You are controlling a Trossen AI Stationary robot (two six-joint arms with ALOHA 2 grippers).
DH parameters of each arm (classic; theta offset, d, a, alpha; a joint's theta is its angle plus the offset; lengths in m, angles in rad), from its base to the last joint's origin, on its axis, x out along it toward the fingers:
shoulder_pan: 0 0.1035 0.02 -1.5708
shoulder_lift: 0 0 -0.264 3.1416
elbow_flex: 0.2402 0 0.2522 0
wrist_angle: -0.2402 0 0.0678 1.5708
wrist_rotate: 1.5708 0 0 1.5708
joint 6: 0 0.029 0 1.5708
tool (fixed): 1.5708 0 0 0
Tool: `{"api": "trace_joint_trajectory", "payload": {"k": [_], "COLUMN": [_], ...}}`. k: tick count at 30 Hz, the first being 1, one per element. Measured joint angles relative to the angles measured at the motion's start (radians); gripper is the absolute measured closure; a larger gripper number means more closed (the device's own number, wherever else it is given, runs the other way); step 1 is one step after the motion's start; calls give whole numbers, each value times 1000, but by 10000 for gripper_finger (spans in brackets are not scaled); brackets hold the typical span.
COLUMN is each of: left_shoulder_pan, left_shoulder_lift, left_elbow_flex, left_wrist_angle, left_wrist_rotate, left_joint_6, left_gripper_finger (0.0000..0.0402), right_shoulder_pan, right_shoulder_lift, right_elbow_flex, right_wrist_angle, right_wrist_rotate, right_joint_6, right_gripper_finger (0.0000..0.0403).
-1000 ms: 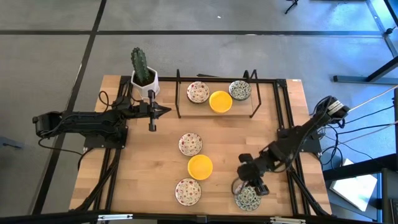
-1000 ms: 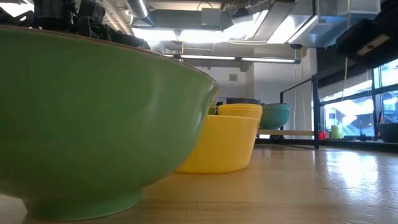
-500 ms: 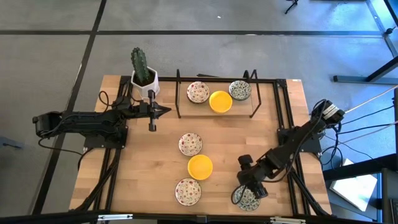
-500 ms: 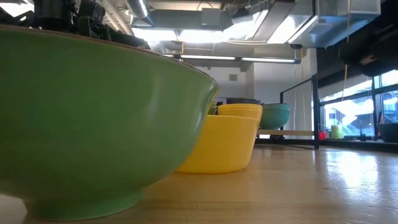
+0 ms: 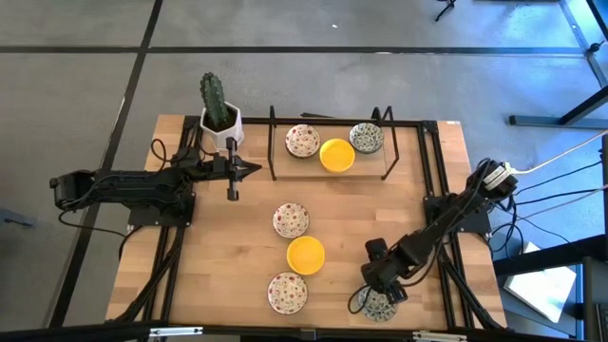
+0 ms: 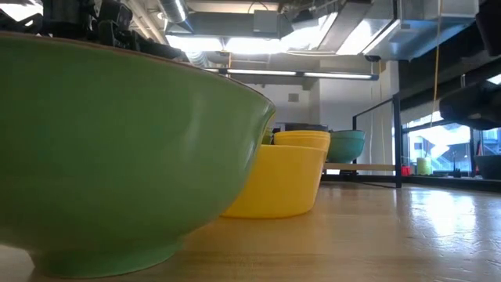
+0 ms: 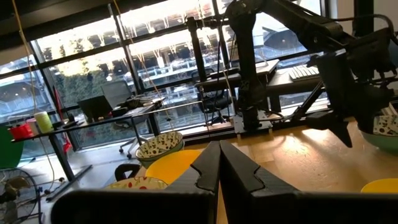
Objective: Pick & Place Mini bowls
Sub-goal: Stack the blue bowl on top of the blue bowl on the shelf
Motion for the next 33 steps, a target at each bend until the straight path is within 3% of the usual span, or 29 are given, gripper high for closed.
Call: {"api": "trace_joint_trajectory", "payload": {"k": [7, 18, 21, 26, 33], "left_shoulder_pan": [0, 0, 0, 0, 0], "left_shoulder_lift": [0, 0, 0, 0, 0], "left_elbow_flex": [0, 0, 0, 0, 0], "left_wrist_angle": [0, 0, 0, 0, 0], "left_wrist_rotate": [0, 0, 0, 0, 0], "left_joint_6": [0, 0, 0, 0, 1], "left_gripper_finger": [396, 396, 396, 396, 396], "right_shoulder_pan": [-8, -49, -69, -115, -233], "right_shoulder_lift": [2, -3, -1, -26, -184], "right_elbow_flex": [0, 5, 14, 77, 188], "right_wrist_angle": [-1, -44, -59, -113, -186], "right_wrist_rotate": [0, -60, -74, 41, 118], "right_joint_6": [13, 9, -47, -220, -289], "right_gripper_finger": [203, 384, 383, 378, 389]}}
